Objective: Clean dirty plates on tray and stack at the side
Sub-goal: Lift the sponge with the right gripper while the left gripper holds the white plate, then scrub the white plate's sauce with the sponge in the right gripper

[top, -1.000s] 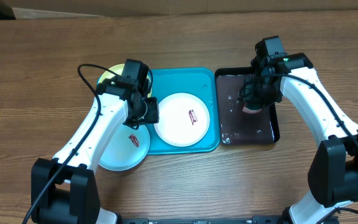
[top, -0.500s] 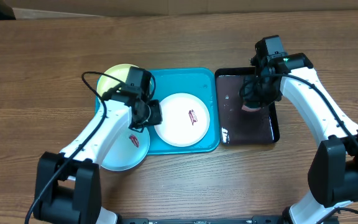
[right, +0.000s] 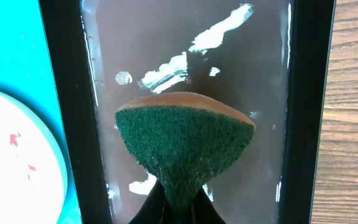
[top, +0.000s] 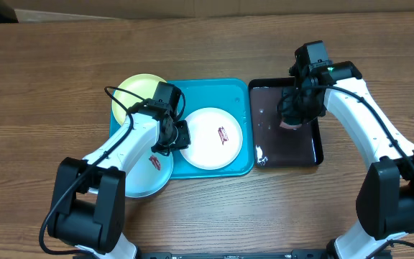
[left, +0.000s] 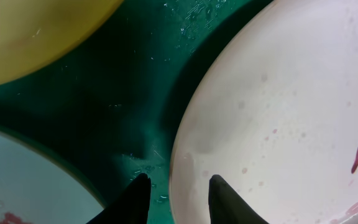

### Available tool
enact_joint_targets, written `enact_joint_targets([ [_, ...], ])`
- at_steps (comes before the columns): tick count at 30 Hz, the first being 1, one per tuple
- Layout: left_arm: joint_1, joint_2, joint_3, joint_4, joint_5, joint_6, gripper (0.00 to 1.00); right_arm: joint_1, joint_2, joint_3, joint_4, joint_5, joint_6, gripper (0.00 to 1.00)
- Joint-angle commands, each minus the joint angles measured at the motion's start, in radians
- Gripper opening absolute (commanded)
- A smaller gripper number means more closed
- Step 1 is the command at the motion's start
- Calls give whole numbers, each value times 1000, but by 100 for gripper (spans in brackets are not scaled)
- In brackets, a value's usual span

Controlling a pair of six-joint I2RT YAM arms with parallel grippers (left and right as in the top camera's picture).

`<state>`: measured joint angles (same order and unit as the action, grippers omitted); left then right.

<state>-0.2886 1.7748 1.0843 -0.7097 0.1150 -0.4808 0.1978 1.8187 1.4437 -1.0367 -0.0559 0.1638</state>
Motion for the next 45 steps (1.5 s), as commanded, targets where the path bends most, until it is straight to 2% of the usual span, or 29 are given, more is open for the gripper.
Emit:
enact_joint_targets([
  [1,-3,38,-11,12,-18,-17,30,4,-11,-6,17,-9,-8,4],
  [6,3,48,2,30,-17,-16,12,4,-11,-8,29,-5,-16,4],
  [12,7,48,40,11,-11,-13,12,4,-11,5,19,-6,-63,4],
  [15,8,48,43,11,-11,-13,26,4,-11,5,25,-5,-68,4],
  [17,7,48,46,11,-11,-13,27,4,-11,5,28,-6,-68,4],
  [23,7,48,50,11,-11,-13,17,4,-11,5,37,-6,-67,4],
  [25,7,48,50,9,-11,-13,11,4,-11,5,36,-6,-67,4],
  [26,7,48,50,6,-11,-13,4,4,-11,5,35,-6,-67,4],
  [33,7,48,50,4,-11,-14,4,4,-11,-35,26,-39,-60,4],
  [40,7,48,50,4,-11,-14,4,4,-10,-159,169,-21,-60,4],
  [45,7,48,50,3,-11,-13,4,4,-11,-113,166,-21,-60,4],
])
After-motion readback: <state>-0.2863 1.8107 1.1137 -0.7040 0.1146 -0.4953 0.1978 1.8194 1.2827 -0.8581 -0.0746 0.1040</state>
